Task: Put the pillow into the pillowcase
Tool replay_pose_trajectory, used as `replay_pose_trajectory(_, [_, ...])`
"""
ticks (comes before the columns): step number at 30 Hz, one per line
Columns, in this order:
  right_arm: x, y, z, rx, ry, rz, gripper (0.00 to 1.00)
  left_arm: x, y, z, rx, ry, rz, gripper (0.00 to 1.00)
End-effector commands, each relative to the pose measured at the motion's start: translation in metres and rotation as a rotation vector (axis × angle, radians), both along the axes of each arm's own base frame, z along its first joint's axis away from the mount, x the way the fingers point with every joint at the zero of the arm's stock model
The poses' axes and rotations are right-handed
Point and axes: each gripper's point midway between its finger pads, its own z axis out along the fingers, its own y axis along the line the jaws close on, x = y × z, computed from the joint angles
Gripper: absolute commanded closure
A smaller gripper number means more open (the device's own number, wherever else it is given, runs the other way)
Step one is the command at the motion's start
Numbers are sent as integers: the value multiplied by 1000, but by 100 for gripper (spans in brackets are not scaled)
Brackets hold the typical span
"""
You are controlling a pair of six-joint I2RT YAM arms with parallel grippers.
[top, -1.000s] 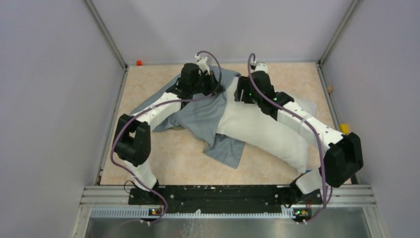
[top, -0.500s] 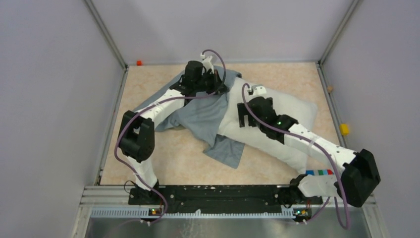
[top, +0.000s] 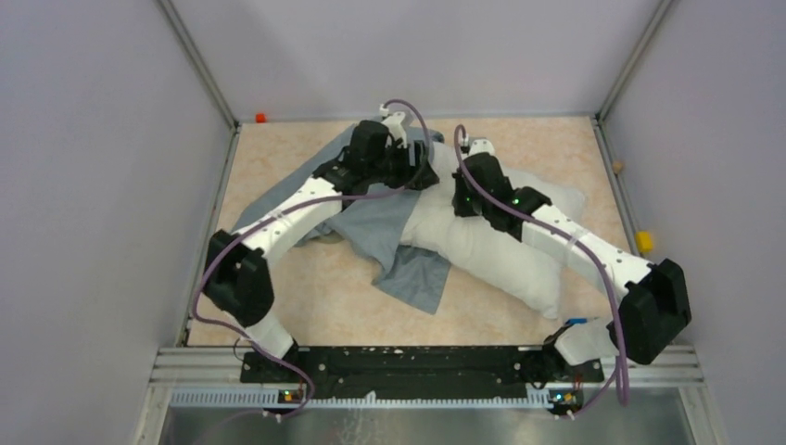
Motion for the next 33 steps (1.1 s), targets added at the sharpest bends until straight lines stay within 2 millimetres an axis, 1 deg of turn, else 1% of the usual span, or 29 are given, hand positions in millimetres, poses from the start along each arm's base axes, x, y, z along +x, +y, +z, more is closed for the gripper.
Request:
replay_pose_trajectory(1, [1, 27, 31, 203, 60, 36, 100, -32, 53, 56, 62, -121, 146, 22])
replay_pose_trajectory(3, [5, 29, 37, 227, 67, 38, 100, -50, 75, 48, 120, -106, 198, 21])
replay_pose_trajectory(4, [7, 30, 42, 236, 63, 38, 100, -61, 86, 37, 154, -85, 216, 20])
replay_pose_trajectory(6, [10, 33, 48, 248, 60, 42, 100, -78, 112, 15, 211, -50, 287, 16])
replay_pose_trajectory(7, [11, 35, 52, 257, 58, 50, 100, -89, 119, 1, 215, -14, 304, 15])
replay_pose_trajectory(8, [11, 37, 54, 264, 57, 56, 100, -101, 125, -21, 226, 31, 310, 13])
replay_pose_trajectory(11, [14, 42, 59, 282, 54, 67, 100, -129, 125, -57, 198, 112, 312, 8])
replay_pose_trajectory(14, [15, 45, 59, 290, 56, 74, 100, -149, 124, -86, 204, 180, 342, 2])
replay_pose_trajectory(15, [15, 46, 58, 292, 59, 77, 100, -154, 123, -93, 204, 193, 358, 1])
replay_pose_trajectory(17, [15, 48, 57, 301, 61, 84, 100, -156, 128, -104, 206, 201, 430, 1])
replay_pose_trajectory(21, [13, 51, 51, 318, 72, 87, 100, -149, 145, -121, 205, 168, 580, 1])
replay_pose_trajectory(23, [11, 55, 50, 335, 83, 107, 100, -143, 140, -126, 167, 144, 582, 2])
replay_pose_trajectory(24, [11, 56, 50, 338, 84, 109, 100, -140, 136, -128, 147, 131, 577, 4])
replay_pose_trajectory(26, [13, 57, 51, 340, 78, 107, 100, -132, 128, -132, 115, 101, 565, 12])
replay_pose_trajectory(28, [15, 57, 52, 340, 70, 106, 100, -126, 121, -142, 119, 80, 547, 25])
replay_pose_trajectory(29, [16, 58, 52, 341, 66, 108, 100, -123, 116, -142, 123, 75, 529, 36])
replay_pose_trajectory(31, [19, 59, 54, 338, 63, 110, 100, -119, 101, -128, 123, 75, 477, 78])
replay_pose_trajectory(32, [20, 60, 55, 334, 59, 112, 100, -119, 94, -115, 127, 60, 446, 91])
replay_pose_trajectory(33, [21, 60, 57, 332, 57, 112, 100, -119, 86, -93, 118, 21, 409, 99])
